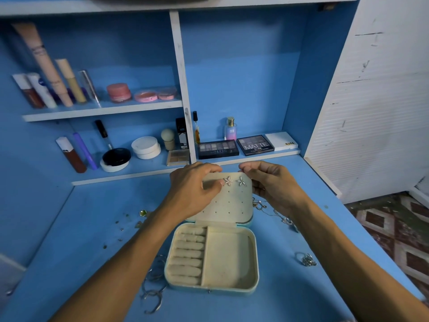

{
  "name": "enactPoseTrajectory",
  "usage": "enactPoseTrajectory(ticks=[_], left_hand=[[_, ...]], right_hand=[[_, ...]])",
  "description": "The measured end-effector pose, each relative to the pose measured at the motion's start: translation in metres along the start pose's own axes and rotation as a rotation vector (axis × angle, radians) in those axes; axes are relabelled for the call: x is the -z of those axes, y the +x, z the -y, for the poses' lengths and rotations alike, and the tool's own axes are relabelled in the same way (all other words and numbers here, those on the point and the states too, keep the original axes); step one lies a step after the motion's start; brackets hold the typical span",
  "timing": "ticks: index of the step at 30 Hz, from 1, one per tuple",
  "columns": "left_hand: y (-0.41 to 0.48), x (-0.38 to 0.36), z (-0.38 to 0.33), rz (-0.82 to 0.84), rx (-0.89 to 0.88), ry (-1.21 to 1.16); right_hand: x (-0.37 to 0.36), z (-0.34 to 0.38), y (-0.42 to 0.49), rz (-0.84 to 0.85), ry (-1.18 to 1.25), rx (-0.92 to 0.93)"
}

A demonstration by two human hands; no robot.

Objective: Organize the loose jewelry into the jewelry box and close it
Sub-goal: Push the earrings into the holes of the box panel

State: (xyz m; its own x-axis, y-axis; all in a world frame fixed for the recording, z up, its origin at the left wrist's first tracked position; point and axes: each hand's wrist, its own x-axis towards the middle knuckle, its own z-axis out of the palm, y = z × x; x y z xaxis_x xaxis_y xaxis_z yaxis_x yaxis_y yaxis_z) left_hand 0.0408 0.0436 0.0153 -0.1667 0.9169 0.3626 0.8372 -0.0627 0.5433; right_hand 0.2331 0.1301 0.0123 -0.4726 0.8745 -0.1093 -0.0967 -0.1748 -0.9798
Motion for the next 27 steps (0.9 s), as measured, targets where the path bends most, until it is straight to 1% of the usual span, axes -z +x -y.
enactPoseTrajectory(ticks=[6,10,14,20,27], left_hand=[[0.001,-0.003,-0.001,-0.046,0.001,-0.003],[-0.002,0.000,-0.001,-0.047,-0.009,-0.026],[-0.006,0.007,-0.003,-0.006,-0.025,-0.043],[-0.008,0.011,-0.004,0.035,-0.045,-0.040],[-0.007,0.005,-0.006,-0.042,-0.029,-0.036]], right_hand=[[0.002,0.001,-0.001,0.008,0.015,-0.011],[0.002,0.003,-0.002,0.034,0.084,-0.060],[0.002,0.006,-0.004,0.062,0.167,-0.119],[0.001,0.009,-0.008,0.082,0.208,-0.176],[0.001,0.010,-0.008,0.096,0.217,-0.229]])
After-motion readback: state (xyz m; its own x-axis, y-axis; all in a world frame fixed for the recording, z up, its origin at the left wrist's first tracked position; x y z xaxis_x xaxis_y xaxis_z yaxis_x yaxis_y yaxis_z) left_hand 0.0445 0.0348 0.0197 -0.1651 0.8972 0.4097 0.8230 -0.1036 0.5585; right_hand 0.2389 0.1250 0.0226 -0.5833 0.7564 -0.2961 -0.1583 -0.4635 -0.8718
